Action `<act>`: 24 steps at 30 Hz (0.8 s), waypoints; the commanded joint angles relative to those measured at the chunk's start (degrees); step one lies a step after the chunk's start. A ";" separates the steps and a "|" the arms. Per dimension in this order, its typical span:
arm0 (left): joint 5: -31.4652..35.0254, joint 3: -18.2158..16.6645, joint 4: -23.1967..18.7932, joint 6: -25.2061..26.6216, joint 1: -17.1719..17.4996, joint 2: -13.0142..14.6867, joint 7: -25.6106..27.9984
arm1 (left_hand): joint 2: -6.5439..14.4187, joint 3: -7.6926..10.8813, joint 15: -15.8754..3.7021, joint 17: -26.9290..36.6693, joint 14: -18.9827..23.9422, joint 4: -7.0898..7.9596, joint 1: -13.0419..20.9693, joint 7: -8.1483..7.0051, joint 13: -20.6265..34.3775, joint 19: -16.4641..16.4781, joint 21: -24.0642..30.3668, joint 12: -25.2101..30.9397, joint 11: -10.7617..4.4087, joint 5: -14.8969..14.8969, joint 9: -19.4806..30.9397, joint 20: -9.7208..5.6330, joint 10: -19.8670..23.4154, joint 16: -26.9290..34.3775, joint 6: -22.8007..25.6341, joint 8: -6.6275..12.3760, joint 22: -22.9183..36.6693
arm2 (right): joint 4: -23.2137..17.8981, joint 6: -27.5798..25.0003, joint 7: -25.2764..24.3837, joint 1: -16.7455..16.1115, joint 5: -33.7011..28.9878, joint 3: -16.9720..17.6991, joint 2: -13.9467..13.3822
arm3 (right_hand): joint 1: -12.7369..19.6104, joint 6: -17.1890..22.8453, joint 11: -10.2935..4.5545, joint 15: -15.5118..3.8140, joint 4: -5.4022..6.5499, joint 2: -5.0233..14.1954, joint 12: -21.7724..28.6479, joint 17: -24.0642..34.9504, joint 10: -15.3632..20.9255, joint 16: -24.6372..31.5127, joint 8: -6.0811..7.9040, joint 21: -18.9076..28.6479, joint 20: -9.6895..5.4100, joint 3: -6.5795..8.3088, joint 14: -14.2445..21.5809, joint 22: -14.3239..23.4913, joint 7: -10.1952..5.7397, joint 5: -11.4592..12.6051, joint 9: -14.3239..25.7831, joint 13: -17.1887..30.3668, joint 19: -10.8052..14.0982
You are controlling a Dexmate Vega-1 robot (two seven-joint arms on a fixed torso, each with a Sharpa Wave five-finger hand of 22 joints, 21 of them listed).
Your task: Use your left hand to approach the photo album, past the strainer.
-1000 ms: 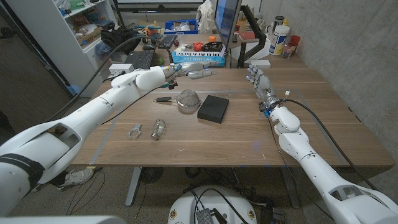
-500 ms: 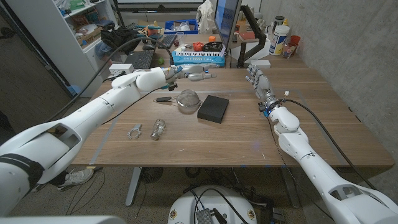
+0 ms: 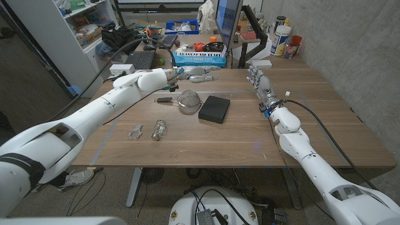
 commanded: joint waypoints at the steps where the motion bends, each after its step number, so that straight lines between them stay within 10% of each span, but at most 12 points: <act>1: 0.49 0.44 0.26 -0.32 -0.26 -0.12 -0.42 | 1.27 -0.15 -0.08 0.08 -5.34 -0.22 0.63 -0.21 0.26 -3.71 -0.20 0.16 -0.33 0.41 0.10 -0.14 -3.04 0.32 -0.44 0.19 0.17 | 0.08 0.24 -0.06 -0.02 -0.01 0.08 0.16 | 0.61 0.54 -0.07 0.07 -0.36 5.75 0.27 0.08 0.60 -0.18 0.34 -0.12 -3.93 0.29 0.34 0.31 -0.14 0.28 0.19 0.17 0.29; 24: 1.27 1.23 -0.37 0.31 -0.14 0.09 -2.31 | 1.17 -0.42 -0.24 0.10 -5.06 -0.19 0.88 -0.05 0.26 -3.27 -0.55 0.14 -0.23 0.51 0.09 -1.35 -2.52 0.23 0.06 0.15 0.19 | -0.61 0.11 -0.32 -0.60 0.05 0.12 -0.05 | 0.58 0.55 -0.09 0.13 -0.34 5.77 0.26 0.08 0.60 -0.18 0.35 -0.42 -3.95 0.28 0.37 0.32 -0.06 0.28 0.19 0.17 0.43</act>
